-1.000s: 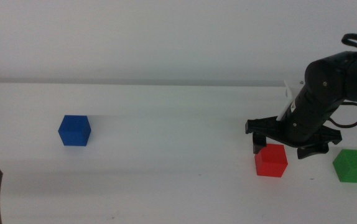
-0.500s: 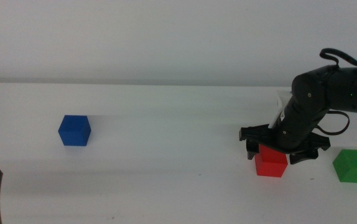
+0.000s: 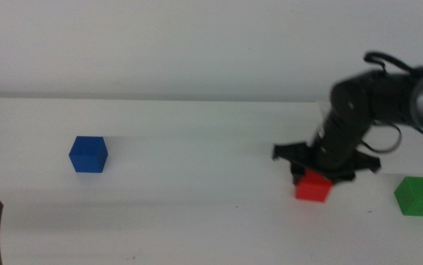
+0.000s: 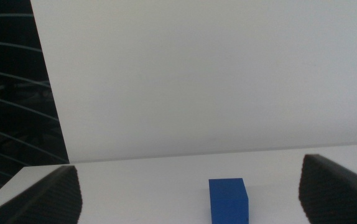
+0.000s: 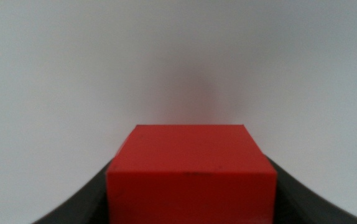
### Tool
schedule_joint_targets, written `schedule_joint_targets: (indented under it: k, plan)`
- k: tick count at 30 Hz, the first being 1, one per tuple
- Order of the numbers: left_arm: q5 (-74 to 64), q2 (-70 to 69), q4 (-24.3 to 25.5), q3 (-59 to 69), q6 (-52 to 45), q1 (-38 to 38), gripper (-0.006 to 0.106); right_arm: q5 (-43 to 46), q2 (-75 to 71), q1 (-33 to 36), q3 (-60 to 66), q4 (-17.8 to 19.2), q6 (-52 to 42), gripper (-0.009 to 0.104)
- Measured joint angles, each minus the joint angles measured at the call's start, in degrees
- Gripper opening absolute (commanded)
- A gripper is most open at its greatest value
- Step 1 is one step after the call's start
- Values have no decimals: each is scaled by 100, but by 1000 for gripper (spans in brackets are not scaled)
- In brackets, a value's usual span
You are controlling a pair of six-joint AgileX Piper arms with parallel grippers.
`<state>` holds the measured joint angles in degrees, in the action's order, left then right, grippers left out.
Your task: Stack red cubes first, then green, then blue cubes in a specific spot.
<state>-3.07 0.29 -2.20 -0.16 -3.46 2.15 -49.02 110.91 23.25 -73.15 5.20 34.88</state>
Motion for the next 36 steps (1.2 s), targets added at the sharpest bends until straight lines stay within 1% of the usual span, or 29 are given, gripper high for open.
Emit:
schedule_joint_targets:
  k: [3,8,16,30,36]
  plan:
    - [0,0,0,0,0,0,94,-375,13,293,-693,24,143,18]
    - [0,0,0,0,0,0,94,-712,336,861,-1733,48,202,18]
    - [0,0,0,0,0,0,94,-1164,1346,1522,-2794,25,260,18]
    - [0,0,0,0,0,0,94,-1512,1713,1675,-2829,-2,424,18]
    - [0,0,0,0,0,0,94,-1543,1713,1675,-2829,68,436,18]
